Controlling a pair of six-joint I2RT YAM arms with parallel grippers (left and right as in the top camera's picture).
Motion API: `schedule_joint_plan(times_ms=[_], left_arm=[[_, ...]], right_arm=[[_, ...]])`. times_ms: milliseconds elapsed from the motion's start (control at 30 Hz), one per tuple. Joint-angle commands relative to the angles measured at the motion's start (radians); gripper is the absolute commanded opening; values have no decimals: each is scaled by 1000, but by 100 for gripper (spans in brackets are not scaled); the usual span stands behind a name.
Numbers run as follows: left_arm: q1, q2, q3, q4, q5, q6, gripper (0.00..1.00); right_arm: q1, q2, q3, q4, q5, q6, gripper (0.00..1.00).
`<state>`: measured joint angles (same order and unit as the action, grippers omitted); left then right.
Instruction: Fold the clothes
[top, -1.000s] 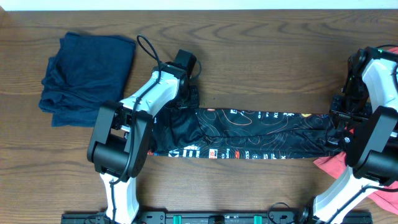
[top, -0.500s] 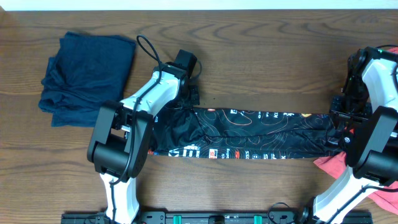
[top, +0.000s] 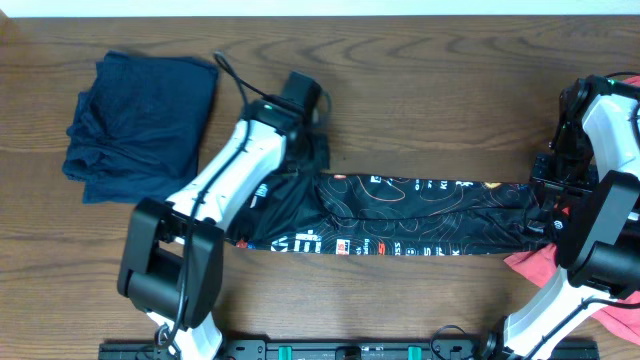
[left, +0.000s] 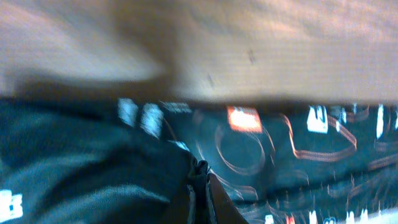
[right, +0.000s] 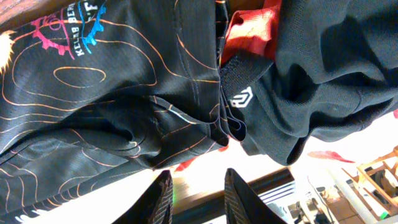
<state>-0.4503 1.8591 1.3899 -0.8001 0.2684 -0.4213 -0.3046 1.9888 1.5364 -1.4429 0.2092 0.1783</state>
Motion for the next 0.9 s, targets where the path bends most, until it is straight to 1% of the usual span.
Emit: schedule_joint_plan(times_ms=[0,100,200,267,300,333,367,433,633,800,867], left_arm=[[-71,-2,13,-26,46,14,6],[-146,-2,12,-25,32,35,6],[-206,0,11,-25,-30,35,7],[-235,3,10,-25,-70,35,9],[-245,4,9,-25,-95,35,13],[-251,4,8,-24,-115,34,22],[-255,4,8,-24,-134,34,35],[-255,4,8,-21,-153,35,49],[-214,0,8,-28,-158,35,50],[-129,-12,8,-90,-158,35,50],[-82,-11,8,-135,-157,34,50]], right_arm=[[-2,-1,-3,-1,4,0,27],[-2,-1,-3,-7,4,0,27],[-2,-1,-3,-8,4,0,27],[-2,-1,-3,-9,3,0,27],[-2,-1,-3,-9,3,0,27],[-2,-1,-3,-10,3,0,27],[-2,-1,-3,-10,3,0,27],[-2,-1,-3,-13,3,0,27],[-2,-1,-3,-19,3,0,27],[-5,-1,-3,-22,9,0,27],[-11,-1,-3,-14,51,0,28]])
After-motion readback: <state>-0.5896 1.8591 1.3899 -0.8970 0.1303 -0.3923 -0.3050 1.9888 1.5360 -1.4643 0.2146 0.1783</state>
